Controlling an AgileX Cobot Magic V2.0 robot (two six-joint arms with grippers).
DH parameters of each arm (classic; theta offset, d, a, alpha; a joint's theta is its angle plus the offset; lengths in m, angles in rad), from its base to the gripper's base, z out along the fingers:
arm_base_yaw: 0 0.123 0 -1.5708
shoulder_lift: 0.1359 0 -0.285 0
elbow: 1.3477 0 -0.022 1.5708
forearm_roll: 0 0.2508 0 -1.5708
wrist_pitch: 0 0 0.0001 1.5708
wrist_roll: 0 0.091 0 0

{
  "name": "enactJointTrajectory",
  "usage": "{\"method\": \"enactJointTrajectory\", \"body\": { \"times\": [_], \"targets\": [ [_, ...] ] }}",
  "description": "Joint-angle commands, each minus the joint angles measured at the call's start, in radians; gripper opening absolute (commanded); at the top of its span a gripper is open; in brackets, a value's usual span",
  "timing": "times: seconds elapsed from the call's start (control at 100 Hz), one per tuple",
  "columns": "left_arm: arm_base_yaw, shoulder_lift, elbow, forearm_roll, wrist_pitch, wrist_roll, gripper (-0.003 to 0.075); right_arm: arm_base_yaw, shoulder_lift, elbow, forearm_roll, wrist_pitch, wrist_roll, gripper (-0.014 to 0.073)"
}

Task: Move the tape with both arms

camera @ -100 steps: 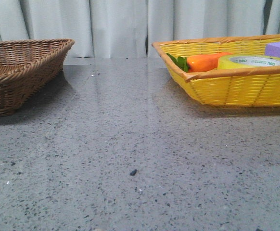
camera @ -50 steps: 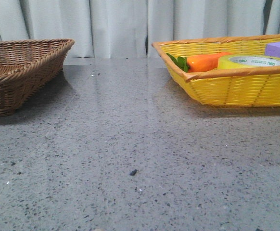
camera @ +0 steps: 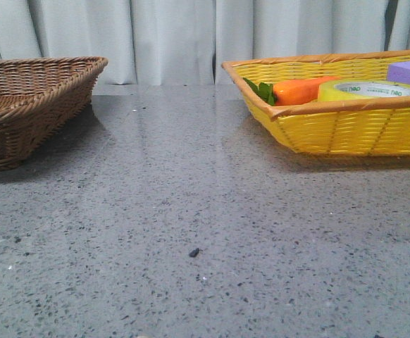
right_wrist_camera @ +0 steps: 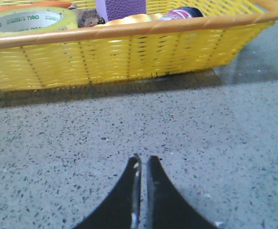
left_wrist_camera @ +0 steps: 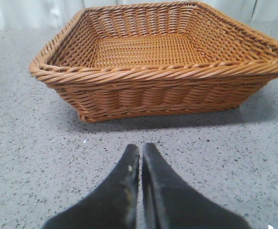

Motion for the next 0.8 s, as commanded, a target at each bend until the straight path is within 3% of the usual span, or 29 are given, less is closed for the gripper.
{"method": "enactJointTrajectory", "body": {
  "times": [0.0, 0.23, 0.42, 0.79],
  "targets": [
    [0.001, -0.028, 0.012, -0.009, -0.088, -0.009, -0.0021, -0.006, -0.019, 0.022, -0.001, -0.034, -0.008, -0.0074],
    [0.003, -0.028, 0.012, -0.039, -0.105, -0.009, -0.0021, -0.006, -0.019, 0.022, -0.001, -0.182, -0.008, -0.0074],
    [0.003, -0.028, 0.012, -0.081, -0.213, -0.009, -0.0020, -0.006, -0.019, 0.022, -0.001, -0.243, -0.008, -0.0074],
    [0.003, -0.028, 0.012, -0.115, -0.216, -0.009, -0.0021, -0.006, -0.019, 0.022, -0.001, -0.366, -0.008, -0.0074]
  ]
}}
